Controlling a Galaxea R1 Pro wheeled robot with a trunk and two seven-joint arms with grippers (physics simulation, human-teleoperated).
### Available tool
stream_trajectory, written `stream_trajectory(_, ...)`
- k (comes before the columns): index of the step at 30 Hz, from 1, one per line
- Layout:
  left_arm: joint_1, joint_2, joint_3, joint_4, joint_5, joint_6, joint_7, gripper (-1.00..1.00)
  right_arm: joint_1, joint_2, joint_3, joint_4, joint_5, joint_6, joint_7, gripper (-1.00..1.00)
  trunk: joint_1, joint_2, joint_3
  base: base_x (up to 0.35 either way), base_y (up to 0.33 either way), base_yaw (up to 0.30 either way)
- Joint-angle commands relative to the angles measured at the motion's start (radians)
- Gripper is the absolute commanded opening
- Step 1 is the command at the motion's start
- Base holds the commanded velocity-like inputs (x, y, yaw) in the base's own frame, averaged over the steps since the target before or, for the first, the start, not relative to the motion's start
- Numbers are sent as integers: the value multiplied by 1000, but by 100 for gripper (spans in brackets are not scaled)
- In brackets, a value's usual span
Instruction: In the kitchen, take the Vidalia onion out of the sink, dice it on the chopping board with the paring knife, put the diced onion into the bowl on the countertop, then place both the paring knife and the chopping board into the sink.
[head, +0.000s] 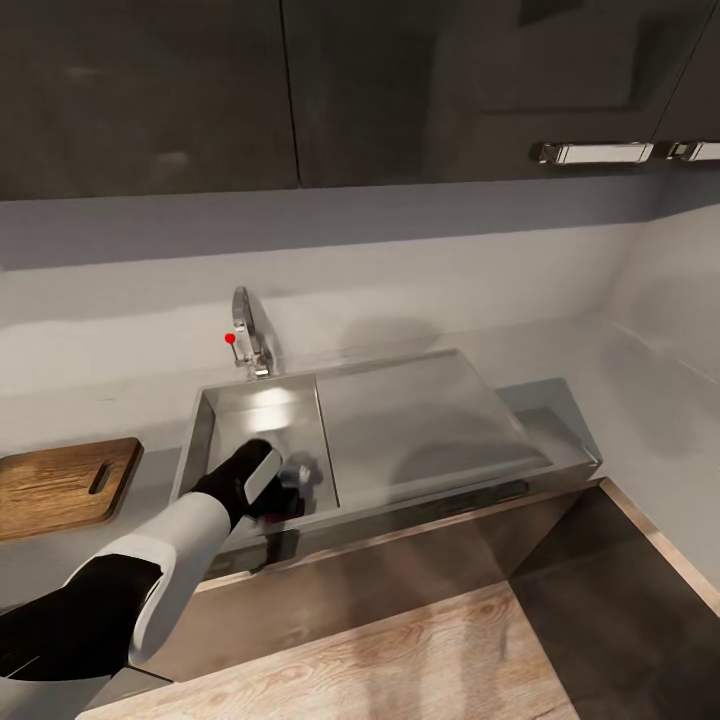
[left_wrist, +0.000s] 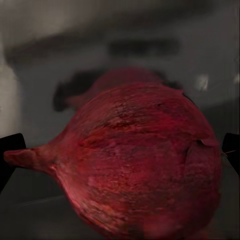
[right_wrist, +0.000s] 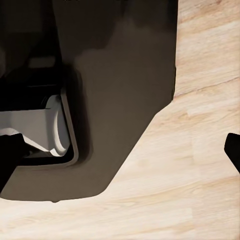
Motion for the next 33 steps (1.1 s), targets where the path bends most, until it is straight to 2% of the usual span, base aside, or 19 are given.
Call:
stream_trajectory(1, -1, 0, -8, -14, 10, 4, 7, -100, 0, -1, 9, -1, -9, -2, -5, 100, 1, -2, -2, 0, 0, 0)
stream_trajectory(6, 0, 1, -5, -35, 10, 6, 8, -100, 0, -1, 9, -1, -9, -2, -5, 100, 1, -2, -2, 0, 0, 0)
stream_trajectory(23, 0, 2, -1, -236, 13, 13, 9, -100, 0, -1, 9, -2, -9, -2, -5, 100, 1, -2, -2, 0, 0, 0)
stream_trajectory(33, 0, 6, -2, -256, 13, 11, 10, -100, 0, 0, 9, -2, -9, -4, -4, 100, 1, -2, -2, 0, 0, 0)
